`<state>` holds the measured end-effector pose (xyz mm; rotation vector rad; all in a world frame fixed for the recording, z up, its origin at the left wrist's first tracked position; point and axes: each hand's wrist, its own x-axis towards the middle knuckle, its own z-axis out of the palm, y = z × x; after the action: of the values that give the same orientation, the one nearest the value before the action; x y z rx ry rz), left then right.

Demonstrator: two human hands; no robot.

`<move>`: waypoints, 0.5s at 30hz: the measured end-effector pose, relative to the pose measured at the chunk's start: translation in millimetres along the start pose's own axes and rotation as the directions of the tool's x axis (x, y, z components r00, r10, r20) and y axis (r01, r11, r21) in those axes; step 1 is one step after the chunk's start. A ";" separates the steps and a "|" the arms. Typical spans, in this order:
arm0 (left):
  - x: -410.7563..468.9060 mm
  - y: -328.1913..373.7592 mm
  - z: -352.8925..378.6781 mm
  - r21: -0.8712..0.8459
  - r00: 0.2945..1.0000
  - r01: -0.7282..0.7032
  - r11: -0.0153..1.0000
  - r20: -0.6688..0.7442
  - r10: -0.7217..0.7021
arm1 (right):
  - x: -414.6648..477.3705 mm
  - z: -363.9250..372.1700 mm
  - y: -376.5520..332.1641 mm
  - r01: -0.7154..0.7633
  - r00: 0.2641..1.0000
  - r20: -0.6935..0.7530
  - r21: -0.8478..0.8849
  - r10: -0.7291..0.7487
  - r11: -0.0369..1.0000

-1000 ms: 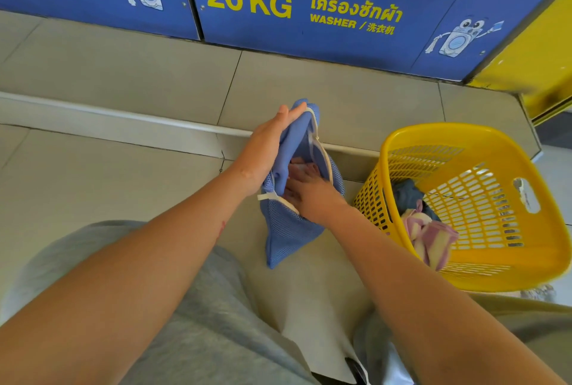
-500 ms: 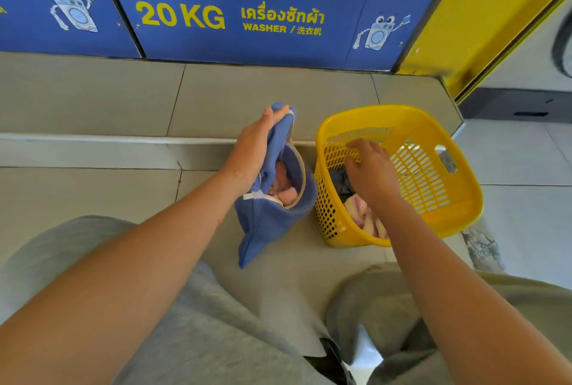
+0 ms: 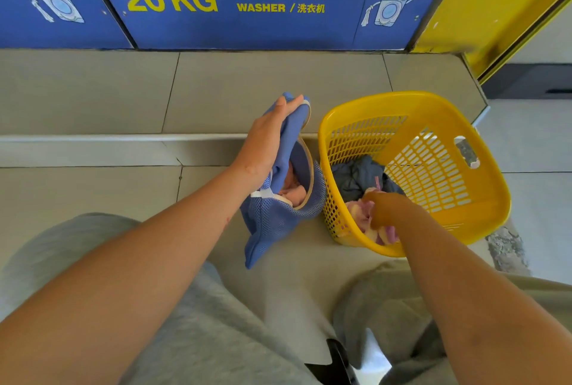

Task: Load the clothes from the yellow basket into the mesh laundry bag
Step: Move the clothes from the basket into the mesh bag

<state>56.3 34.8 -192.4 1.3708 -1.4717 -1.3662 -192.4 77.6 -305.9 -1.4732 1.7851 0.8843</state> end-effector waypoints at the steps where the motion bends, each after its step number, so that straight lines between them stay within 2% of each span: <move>1: 1.6 -1.1 -1.3 -0.007 1.000 -0.011 1.000 -0.006 0.011 | 1.4 0.8 -1.7 0.022 0.999 -0.030 -0.073 -0.025 0.997; 2: 2.0 -1.7 -3.1 -0.031 1.000 0.005 1.000 -0.015 -0.005 | 0.8 0.7 -3.6 0.039 0.996 -0.072 -0.137 -0.049 0.990; 4: 2.3 -3.7 -6.5 -0.081 0.998 0.064 0.995 -0.024 -0.066 | 5.6 -0.9 -3.9 0.074 0.985 -0.145 -0.137 -0.094 0.988; 6: 1.9 -5.7 -10.4 -0.066 0.997 0.074 0.995 -0.022 -0.075 | -5.5 -14.2 -8.9 0.112 0.961 -0.255 0.006 -0.106 0.994; 9: -4.2 -4.7 -16.6 -0.088 0.995 0.090 0.992 -0.039 -0.094 | -38.7 -39.2 -17.5 0.177 0.867 -0.498 0.299 -0.005 0.938; 11: -9.1 -6.8 -21.6 -0.095 0.994 0.086 0.992 -0.053 -0.092 | -62.4 -54.9 -20.5 0.273 0.782 -0.619 0.453 0.079 0.849; 13: -15.9 -8.8 -27.7 -0.116 0.996 0.073 0.991 -0.050 -0.079 | -89.5 -70.2 -24.7 0.413 0.699 -0.697 0.579 0.163 0.703; 15: -21.8 -11.2 -33.8 -0.148 0.995 0.067 0.987 -0.063 -0.077 | -116.4 -83.9 -31.2 0.520 0.630 -0.739 0.630 0.239 0.578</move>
<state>95.4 49.4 -192.8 1.3743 -1.2627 -1.4283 -148.9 67.5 -166.0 -1.3488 2.0982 -0.8398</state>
